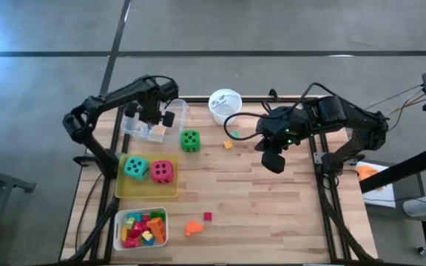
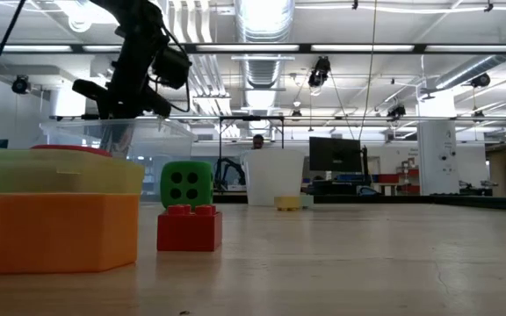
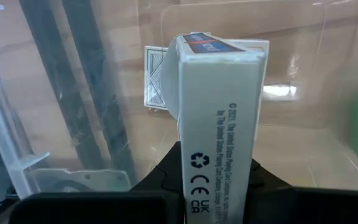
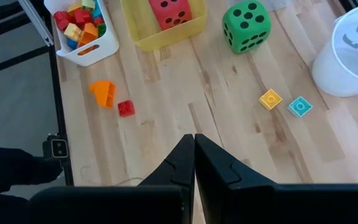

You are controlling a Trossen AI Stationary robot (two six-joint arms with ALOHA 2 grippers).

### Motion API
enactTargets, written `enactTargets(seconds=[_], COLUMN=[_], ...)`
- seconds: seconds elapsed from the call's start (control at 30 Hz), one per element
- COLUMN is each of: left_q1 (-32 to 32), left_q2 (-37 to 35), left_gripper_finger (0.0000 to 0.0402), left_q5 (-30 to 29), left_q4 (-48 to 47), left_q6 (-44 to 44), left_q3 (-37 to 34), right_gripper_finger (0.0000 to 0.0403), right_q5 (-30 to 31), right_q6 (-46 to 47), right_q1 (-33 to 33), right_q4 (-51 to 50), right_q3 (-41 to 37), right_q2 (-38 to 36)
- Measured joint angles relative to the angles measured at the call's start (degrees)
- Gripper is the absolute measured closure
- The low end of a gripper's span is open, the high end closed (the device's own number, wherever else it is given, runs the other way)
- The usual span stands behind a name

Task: Pick & Place Toys
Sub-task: Put the red deck of cards into the transparent bin

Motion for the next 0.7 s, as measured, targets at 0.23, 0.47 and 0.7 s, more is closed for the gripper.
enactTargets(seconds=[0.23, 0.47, 0.7], left_q1=[0.7, 1.3, 1.5], left_q2=[1.6, 1.6, 1.6], left_gripper_finger=[0.0353, 0.0353, 0.0353], left_q5=[0.0, 0.0, 0.0], left_q4=[-0.3, -0.8, -0.2], left_q6=[0.5, 0.5, 0.7], left_q3=[0.0, -0.4, -5.8], right_gripper_finger=[0.0394, 0.0394, 0.0394], right_q5=[0.0, 0.0, 0.0], right_q6=[0.1, 0.2, 0.2], right_q1=[0.3, 0.8, 0.8], right_q4=[0.0, -0.1, -0.1], right_q3=[0.0, 0.0, 0.0], right_q2=[0.0, 0.0, 0.0])
